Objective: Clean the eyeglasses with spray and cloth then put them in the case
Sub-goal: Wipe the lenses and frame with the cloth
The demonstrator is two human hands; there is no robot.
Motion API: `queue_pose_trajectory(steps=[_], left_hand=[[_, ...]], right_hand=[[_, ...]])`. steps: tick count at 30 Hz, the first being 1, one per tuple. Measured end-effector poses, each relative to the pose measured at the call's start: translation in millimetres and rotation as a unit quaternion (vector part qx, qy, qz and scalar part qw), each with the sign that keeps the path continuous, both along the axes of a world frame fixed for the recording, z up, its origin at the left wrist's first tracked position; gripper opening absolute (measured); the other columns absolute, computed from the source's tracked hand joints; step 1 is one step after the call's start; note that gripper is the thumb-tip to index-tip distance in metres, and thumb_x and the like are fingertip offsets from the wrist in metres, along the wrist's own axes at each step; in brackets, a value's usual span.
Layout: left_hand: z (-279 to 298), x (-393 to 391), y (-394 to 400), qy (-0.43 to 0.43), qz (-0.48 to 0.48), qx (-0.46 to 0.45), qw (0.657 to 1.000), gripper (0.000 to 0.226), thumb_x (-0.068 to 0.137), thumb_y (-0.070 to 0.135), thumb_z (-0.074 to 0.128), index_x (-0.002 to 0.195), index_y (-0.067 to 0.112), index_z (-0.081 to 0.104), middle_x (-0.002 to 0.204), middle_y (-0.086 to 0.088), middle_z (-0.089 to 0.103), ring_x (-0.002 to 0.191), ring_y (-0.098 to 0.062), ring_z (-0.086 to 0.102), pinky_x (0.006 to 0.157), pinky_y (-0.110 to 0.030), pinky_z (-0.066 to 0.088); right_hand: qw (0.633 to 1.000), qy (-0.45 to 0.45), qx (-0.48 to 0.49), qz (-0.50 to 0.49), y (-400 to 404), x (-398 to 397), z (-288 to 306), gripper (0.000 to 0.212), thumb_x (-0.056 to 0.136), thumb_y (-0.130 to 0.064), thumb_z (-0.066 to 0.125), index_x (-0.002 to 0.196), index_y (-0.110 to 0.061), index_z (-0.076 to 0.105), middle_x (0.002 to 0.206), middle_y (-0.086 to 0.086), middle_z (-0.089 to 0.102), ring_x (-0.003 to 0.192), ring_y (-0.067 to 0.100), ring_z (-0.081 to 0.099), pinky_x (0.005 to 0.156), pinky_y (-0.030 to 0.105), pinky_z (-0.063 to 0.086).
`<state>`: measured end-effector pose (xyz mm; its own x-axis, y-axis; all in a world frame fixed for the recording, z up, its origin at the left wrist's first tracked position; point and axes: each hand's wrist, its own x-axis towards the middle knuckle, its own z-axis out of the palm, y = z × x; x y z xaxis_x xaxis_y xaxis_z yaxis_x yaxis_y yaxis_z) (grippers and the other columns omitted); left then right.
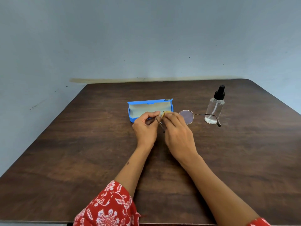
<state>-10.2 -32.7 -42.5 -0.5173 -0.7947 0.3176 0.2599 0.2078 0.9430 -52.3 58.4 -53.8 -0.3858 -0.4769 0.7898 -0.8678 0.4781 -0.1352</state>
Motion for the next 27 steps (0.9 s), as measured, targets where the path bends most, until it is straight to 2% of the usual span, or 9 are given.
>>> queue_pose_trajectory(steps=[4,7,11,16,19,23,25,27], left_hand=[[0.8,1.0,-1.6,0.005,0.007,0.001,1.000,0.013,0.075,-0.006,0.071,0.084,0.002,0.070,0.085,-0.003,0.071,0.075,0.001,0.067,0.074,-0.013,0.052],[-0.1,0.5,-0.8,-0.001,0.007,-0.006,1.000,0.013,0.075,-0.003,0.072,0.085,0.005,0.071,0.083,0.002,0.071,0.079,-0.002,0.068,0.076,-0.015,0.053],[-0.7,0.5,-1.5,-0.006,0.007,-0.012,1.000,0.013,0.075,-0.003,0.073,0.086,0.004,0.071,0.084,0.000,0.071,0.081,-0.005,0.069,0.079,-0.019,0.054],[1.5,1.9,-1.4,-0.005,0.014,-0.008,1.000,0.010,0.076,-0.006,0.070,0.085,-0.001,0.070,0.086,-0.004,0.070,0.074,0.004,0.066,0.074,-0.011,0.051],[2.3,2.2,-0.9,-0.005,0.018,-0.010,1.000,0.010,0.076,-0.005,0.071,0.085,0.000,0.070,0.086,-0.002,0.070,0.074,0.006,0.065,0.073,-0.010,0.050],[1.2,0.8,-0.2,-0.018,0.011,-0.022,1.000,0.013,0.076,-0.002,0.073,0.087,0.005,0.071,0.083,0.005,0.070,0.079,0.002,0.067,0.076,-0.012,0.052],[0.7,0.8,-0.2,-0.019,0.014,-0.030,0.999,0.013,0.076,-0.002,0.073,0.087,0.003,0.071,0.083,0.002,0.070,0.078,0.004,0.067,0.076,-0.011,0.052],[0.6,1.1,-1.2,-0.014,0.021,-0.031,0.999,0.012,0.075,-0.003,0.072,0.086,0.002,0.071,0.086,-0.005,0.072,0.076,0.004,0.066,0.076,-0.012,0.051]], right_hand=[[0.999,0.012,0.002,0.029,2.7,4.7,0.0,0.032,0.081,-0.005,0.042,0.096,0.001,0.070,0.098,0.011,0.069,0.101,0.022,0.053,0.093,0.029,0.041],[1.000,0.001,-0.030,-0.007,1.9,-1.1,3.6,0.031,0.086,-0.006,0.042,0.099,0.004,0.069,0.102,0.013,0.068,0.102,0.026,0.061,0.090,0.029,0.045],[0.999,-0.002,-0.015,-0.029,-1.4,-2.6,1.4,0.026,0.084,-0.001,0.052,0.104,0.006,0.066,0.107,0.016,0.066,0.106,0.029,0.061,0.094,0.029,0.044],[0.999,0.012,0.029,0.016,0.9,8.4,-0.8,0.035,0.080,-0.005,0.042,0.100,0.003,0.069,0.100,0.012,0.068,0.099,0.028,0.061,0.097,0.030,0.039],[1.000,0.001,0.000,0.017,2.0,4.6,1.0,0.031,0.077,0.000,0.047,0.100,0.005,0.068,0.101,0.014,0.067,0.103,0.027,0.056,0.098,0.030,0.040],[0.999,-0.022,-0.033,-0.028,0.2,-5.7,2.9,0.025,0.081,0.003,0.055,0.104,0.008,0.065,0.107,0.020,0.064,0.107,0.031,0.056,0.100,0.032,0.038],[0.999,-0.016,-0.020,-0.020,-0.9,-4.4,1.8,0.027,0.078,0.005,0.057,0.104,0.009,0.065,0.106,0.020,0.064,0.106,0.032,0.057,0.100,0.032,0.039],[1.000,-0.009,-0.005,0.006,-0.7,1.5,0.2,0.029,0.078,0.003,0.051,0.102,0.007,0.066,0.103,0.017,0.066,0.104,0.029,0.056,0.096,0.033,0.043]])
